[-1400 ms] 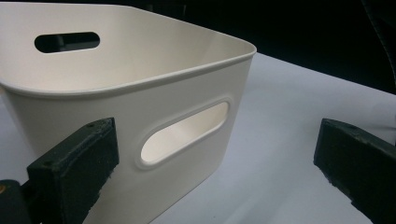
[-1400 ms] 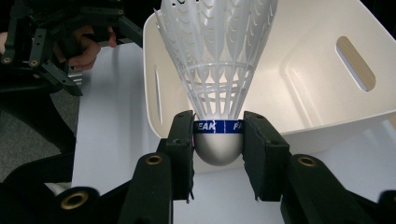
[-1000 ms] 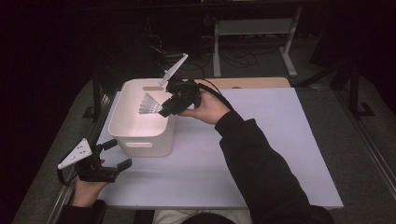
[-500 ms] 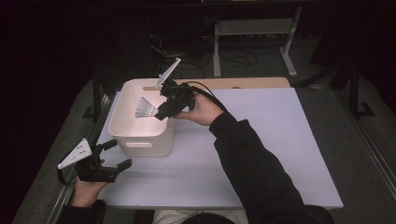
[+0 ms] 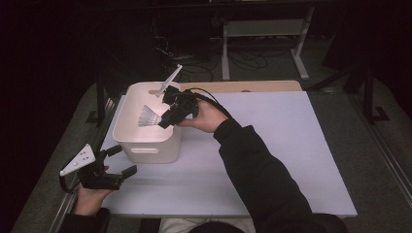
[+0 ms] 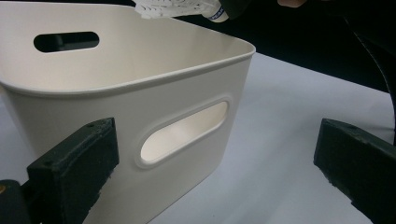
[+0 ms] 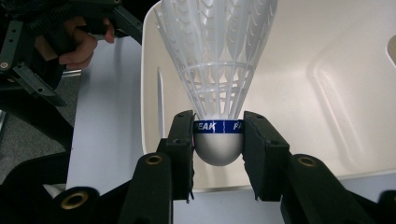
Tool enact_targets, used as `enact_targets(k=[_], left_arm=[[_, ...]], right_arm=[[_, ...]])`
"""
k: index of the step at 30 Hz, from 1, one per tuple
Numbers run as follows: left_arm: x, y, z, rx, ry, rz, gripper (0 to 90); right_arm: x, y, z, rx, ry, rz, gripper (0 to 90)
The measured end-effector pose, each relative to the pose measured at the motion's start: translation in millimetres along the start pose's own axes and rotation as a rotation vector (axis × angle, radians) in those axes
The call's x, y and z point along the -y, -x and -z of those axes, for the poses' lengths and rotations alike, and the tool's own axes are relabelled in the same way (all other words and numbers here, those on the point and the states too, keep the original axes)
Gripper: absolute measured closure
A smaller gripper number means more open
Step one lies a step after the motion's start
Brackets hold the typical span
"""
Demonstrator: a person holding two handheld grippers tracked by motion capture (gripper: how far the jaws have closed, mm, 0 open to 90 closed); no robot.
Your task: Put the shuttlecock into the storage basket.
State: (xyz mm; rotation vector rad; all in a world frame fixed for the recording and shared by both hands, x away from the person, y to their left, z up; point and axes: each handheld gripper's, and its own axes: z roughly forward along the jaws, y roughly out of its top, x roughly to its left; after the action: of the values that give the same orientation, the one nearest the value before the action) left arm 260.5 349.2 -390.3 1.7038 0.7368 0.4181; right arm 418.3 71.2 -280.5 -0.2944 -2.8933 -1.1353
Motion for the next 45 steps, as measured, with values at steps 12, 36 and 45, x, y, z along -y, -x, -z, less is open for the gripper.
enact_targets(k=[12,36,45], left_arm=[[0.1,0.1,0.3,-0.001,0.0,0.001,0.0],[0.2,0.0,0.4,0.001,0.003,0.0,0.0],[0.2,0.0,0.1,0.001,0.0,0.0,0.0]], right_arm=[[-2.3,2.5,-15.9,-0.013,-0.024,0.004,63.8],[0.3,4.9,-39.0,-0.031,-0.086,-0.017,62.3],[2.8,7.4,-35.7,-0.02,-0.065,-0.037,46.9]])
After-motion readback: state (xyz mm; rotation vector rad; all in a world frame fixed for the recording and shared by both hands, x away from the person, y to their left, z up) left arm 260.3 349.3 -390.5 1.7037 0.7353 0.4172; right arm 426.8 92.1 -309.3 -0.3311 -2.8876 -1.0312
